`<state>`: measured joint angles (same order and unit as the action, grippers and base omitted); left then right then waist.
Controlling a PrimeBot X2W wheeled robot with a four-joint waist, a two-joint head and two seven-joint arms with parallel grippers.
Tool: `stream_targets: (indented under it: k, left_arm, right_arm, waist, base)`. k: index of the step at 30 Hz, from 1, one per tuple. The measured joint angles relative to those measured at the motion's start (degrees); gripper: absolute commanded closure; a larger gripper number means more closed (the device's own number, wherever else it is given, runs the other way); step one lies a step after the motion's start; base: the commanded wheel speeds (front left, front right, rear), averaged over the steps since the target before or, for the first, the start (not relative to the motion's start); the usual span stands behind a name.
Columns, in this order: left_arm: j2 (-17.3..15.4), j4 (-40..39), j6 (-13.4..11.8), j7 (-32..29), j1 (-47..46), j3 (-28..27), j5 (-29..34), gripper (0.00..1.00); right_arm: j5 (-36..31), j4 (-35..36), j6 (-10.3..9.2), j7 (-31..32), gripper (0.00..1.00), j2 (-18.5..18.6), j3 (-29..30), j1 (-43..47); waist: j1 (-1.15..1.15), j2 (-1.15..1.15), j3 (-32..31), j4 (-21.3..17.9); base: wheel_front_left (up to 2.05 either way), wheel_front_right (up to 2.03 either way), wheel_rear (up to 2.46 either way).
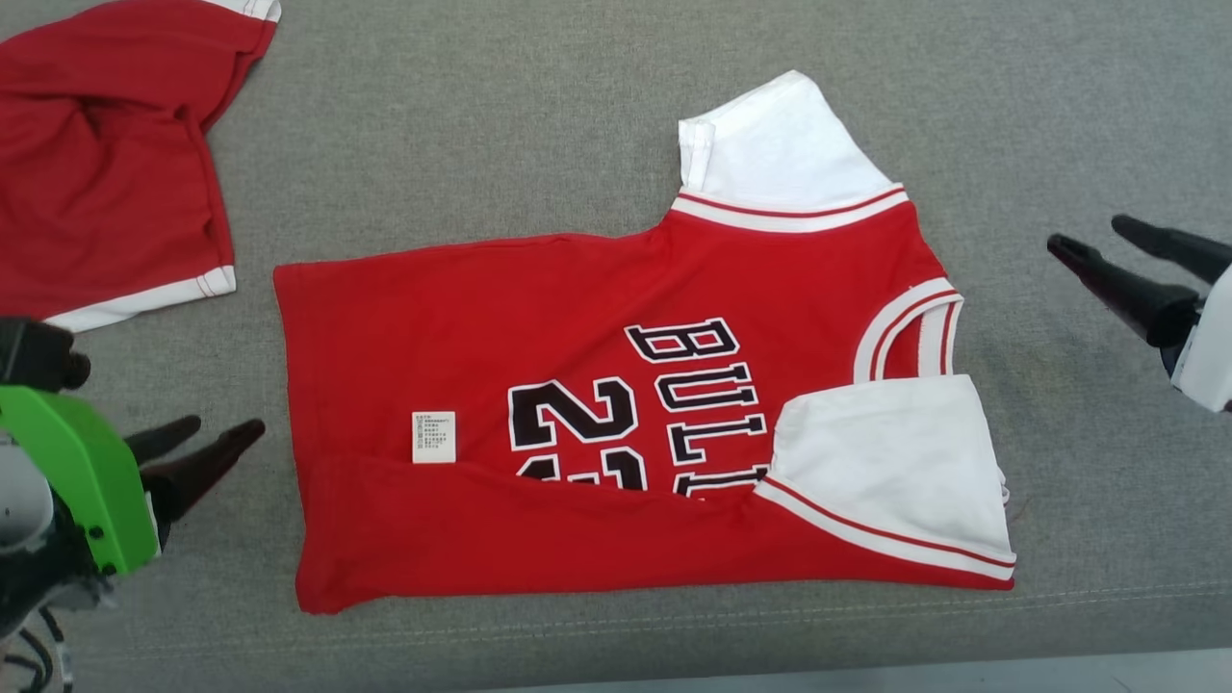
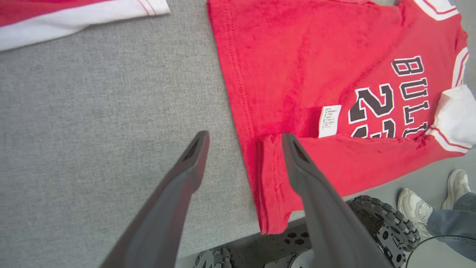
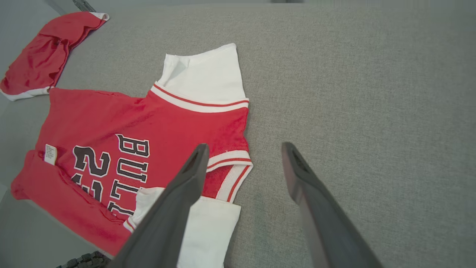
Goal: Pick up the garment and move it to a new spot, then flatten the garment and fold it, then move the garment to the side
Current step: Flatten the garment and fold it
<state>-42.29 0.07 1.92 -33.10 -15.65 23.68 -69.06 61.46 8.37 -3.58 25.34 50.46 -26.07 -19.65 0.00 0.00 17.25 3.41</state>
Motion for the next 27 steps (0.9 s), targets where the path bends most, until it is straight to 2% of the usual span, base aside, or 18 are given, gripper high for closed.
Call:
stream_targets:
  k: [4, 10, 18, 27]
  left_arm:
    - [0.03, -0.91, -0.38, -2.89, -6.62, 0.46, 0.00, 0.00]
    - [0.97, 0.47, -1.67, -6.41, -15.10, 1.31, 0.20, 0.00]
    - [4.42, 3.32, -2.01, -8.80, -21.19, 2.71, 0.76, 0.00]
    - [7.92, 6.88, -1.33, -9.16, -27.53, 3.55, 1.52, 0.00]
  right_arm:
    - [-2.52, -0.18, -0.57, 2.74, 0.00, -0.88, -1.56, -5.81]
    - [-6.84, -3.02, -1.18, 6.20, 0.00, -4.30, -3.68, -17.26]
    - [-12.55, -8.86, -2.37, 9.50, 0.00, -9.68, -6.57, -28.30]
    - [-16.55, -15.88, -2.68, 10.61, 0.00, -11.85, -7.36, -35.99]
  waist:
    - [0.00, 0.00, 2.22, 0.37]
    - [0.00, 0.00, 6.35, 1.33]
    - [0.00, 0.00, 12.50, 2.84]
    - [0.01, 0.00, 19.40, 5.19]
  base:
    - [0.00, 0.00, 0.00]
    - [0.00, 0.00, 0.00]
    - [0.00, 0.00, 0.00]
    - [0.00, 0.00, 0.00]
